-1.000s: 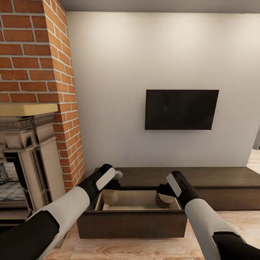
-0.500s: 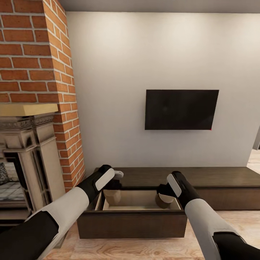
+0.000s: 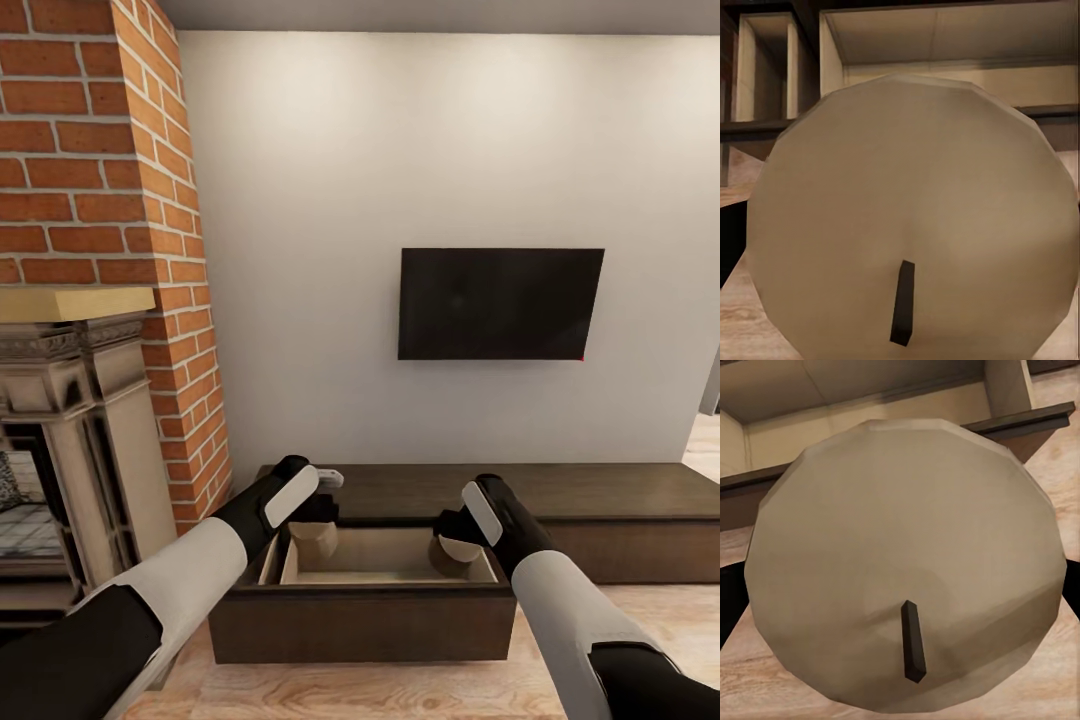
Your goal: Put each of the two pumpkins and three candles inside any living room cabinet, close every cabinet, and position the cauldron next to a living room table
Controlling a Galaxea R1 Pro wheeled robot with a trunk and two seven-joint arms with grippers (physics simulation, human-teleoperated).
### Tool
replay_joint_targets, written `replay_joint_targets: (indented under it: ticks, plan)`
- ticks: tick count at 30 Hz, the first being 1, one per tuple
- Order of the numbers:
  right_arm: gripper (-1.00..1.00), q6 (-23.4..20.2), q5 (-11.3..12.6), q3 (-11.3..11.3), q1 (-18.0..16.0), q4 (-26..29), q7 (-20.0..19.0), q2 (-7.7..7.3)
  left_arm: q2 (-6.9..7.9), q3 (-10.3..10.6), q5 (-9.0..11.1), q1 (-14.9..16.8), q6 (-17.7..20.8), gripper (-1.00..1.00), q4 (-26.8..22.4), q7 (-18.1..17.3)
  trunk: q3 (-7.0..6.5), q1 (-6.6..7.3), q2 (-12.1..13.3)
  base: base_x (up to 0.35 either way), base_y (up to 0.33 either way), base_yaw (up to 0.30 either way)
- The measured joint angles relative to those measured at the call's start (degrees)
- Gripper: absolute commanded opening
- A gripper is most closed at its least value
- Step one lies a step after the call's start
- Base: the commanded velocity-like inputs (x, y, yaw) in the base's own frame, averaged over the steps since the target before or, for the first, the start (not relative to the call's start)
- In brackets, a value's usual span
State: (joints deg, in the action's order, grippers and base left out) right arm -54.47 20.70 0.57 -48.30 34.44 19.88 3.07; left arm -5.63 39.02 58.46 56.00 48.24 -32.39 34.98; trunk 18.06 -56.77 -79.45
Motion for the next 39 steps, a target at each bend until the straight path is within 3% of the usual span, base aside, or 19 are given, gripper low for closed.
replay_joint_targets:
  ticks: [24, 39]
  plan:
    - [-1.00, 1.16, 0.10, -0.10, 0.07, 0.43, -0.61, 0.70, 0.06, -0.03, 0.14, 0.00, 0.10, -1.00, 0.73, -0.09, 0.00, 0.00, 0.00, 0.020, -0.020, 0.048]
    - [-1.00, 1.14, 0.13, -0.09, 0.09, 0.65, -0.73, 0.69, -0.19, -0.03, -0.03, 0.00, 0.05, -1.00, 0.78, -0.10, 0.00, 0.00, 0.00, 0.020, -0.197, 0.022]
